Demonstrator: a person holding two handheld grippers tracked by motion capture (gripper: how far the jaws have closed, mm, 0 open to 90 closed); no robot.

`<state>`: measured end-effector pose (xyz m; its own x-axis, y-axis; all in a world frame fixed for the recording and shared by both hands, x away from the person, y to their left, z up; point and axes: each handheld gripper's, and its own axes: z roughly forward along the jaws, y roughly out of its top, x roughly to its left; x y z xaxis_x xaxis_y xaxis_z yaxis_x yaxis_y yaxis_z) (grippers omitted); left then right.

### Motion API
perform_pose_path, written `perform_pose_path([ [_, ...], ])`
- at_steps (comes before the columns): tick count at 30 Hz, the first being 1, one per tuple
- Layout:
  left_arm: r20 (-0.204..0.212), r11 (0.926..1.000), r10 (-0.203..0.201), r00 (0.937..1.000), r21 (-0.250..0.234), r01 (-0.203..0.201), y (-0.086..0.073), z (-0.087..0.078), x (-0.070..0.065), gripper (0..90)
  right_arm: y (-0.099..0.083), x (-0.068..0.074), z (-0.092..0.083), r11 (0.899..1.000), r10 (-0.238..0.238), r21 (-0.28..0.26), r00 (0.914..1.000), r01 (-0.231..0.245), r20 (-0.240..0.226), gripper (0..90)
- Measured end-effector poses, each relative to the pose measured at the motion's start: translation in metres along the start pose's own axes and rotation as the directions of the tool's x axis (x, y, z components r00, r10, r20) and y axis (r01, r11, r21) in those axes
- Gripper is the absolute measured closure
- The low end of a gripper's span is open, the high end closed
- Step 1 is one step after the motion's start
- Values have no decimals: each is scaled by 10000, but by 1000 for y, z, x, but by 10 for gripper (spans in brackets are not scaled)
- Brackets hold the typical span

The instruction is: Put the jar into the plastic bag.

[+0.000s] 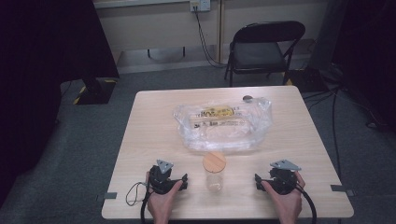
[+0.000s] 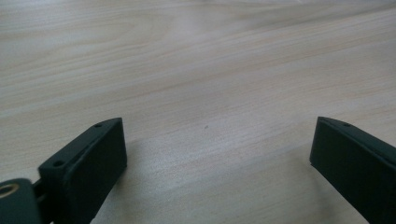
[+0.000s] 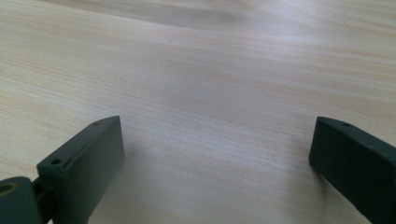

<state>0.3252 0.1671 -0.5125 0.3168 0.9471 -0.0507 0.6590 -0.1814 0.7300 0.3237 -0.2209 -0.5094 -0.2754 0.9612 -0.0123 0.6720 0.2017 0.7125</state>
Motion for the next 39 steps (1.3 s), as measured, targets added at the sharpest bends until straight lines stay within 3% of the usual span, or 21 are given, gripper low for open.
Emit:
perform_pose_path([
  [4, -32, 9998, -104, 9999, -140, 103, -1, -4, 0, 48, 0, 0, 0, 10000, -1, 1, 10000, 1, 0, 26],
  [10, 312, 9983, -178, 9994, -545, 195, 0, -13, -2, 53, 0, 0, 0, 10000, -1, 0, 10000, 1, 0, 26],
  [17, 432, 9974, -255, 9987, -658, 283, 0, -20, -7, 53, 0, 0, 0, 10000, -3, 0, 10000, 3, 0, 26],
  [28, 1005, 9903, 339, 9944, -1377, -198, 6, -39, -22, 42, 0, 0, 0, 10000, -3, 2, 10000, 3, -1, 26],
  [34, 1477, 9842, 595, 9872, -1738, -333, 8, -47, -29, 30, 0, 0, 0, 10000, -7, -1, 10000, 7, 0, 26],
  [39, 1622, 9776, 886, 9828, -2031, -547, 9, -55, -35, 30, 0, 0, 0, 10000, -4, 1, 10000, 4, 0, 26],
])
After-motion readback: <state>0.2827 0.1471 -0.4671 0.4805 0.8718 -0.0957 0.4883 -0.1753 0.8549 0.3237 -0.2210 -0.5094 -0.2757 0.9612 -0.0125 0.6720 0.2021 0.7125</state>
